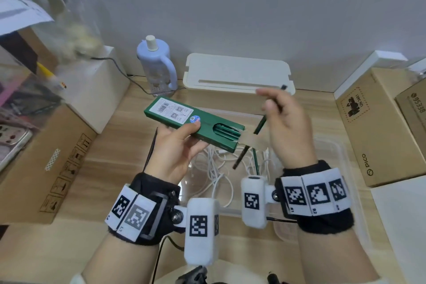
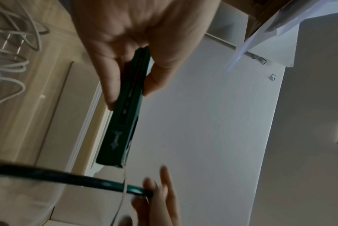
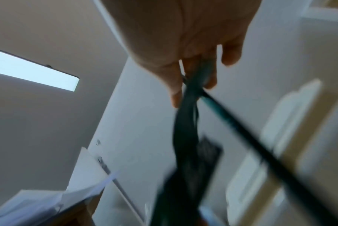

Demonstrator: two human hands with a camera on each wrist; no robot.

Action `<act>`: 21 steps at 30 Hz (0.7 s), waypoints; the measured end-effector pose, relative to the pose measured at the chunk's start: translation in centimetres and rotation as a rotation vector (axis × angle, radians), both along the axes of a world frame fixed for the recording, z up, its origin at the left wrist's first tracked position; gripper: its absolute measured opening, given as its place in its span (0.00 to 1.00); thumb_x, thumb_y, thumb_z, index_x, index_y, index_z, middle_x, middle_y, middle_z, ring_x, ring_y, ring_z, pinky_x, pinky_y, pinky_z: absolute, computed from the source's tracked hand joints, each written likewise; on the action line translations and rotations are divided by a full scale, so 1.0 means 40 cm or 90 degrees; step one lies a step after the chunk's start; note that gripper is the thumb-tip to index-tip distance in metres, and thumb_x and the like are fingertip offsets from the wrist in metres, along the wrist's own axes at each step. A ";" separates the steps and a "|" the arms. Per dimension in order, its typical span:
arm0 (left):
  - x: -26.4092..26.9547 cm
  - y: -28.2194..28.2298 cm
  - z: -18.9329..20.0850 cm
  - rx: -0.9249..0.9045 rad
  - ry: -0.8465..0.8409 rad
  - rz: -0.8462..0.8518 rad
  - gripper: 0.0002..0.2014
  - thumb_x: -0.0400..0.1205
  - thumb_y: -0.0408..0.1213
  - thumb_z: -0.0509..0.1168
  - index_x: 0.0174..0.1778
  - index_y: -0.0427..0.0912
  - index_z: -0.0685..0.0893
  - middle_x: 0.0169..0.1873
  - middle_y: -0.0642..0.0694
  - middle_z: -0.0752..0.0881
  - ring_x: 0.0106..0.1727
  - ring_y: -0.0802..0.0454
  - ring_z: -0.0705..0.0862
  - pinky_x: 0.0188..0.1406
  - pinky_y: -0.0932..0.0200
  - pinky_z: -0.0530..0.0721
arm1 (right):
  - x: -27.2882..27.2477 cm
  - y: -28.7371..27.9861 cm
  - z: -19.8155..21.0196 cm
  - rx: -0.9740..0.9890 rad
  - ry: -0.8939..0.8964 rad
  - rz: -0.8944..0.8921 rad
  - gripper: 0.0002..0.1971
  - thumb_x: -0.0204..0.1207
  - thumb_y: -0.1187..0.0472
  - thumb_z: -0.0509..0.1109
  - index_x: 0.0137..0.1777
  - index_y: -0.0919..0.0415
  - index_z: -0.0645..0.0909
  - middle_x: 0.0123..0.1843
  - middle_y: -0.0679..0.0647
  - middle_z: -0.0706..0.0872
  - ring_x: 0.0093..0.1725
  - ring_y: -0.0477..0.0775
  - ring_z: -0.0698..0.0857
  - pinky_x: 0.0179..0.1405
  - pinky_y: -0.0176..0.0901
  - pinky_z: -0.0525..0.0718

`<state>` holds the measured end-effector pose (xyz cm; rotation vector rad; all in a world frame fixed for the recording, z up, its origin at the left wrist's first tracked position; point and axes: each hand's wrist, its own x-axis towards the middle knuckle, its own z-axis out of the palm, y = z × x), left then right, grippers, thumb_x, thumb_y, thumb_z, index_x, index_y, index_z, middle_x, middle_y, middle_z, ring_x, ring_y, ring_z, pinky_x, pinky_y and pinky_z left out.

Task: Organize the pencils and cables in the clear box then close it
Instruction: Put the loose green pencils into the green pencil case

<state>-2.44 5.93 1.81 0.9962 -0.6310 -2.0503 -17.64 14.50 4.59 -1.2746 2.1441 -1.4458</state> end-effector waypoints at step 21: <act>0.027 -0.004 -0.003 -0.017 -0.041 0.030 0.23 0.79 0.19 0.60 0.69 0.37 0.67 0.48 0.40 0.86 0.37 0.51 0.91 0.30 0.57 0.89 | 0.013 0.043 0.044 -0.386 -0.218 -0.078 0.08 0.82 0.69 0.54 0.52 0.54 0.66 0.40 0.58 0.82 0.28 0.50 0.80 0.29 0.39 0.81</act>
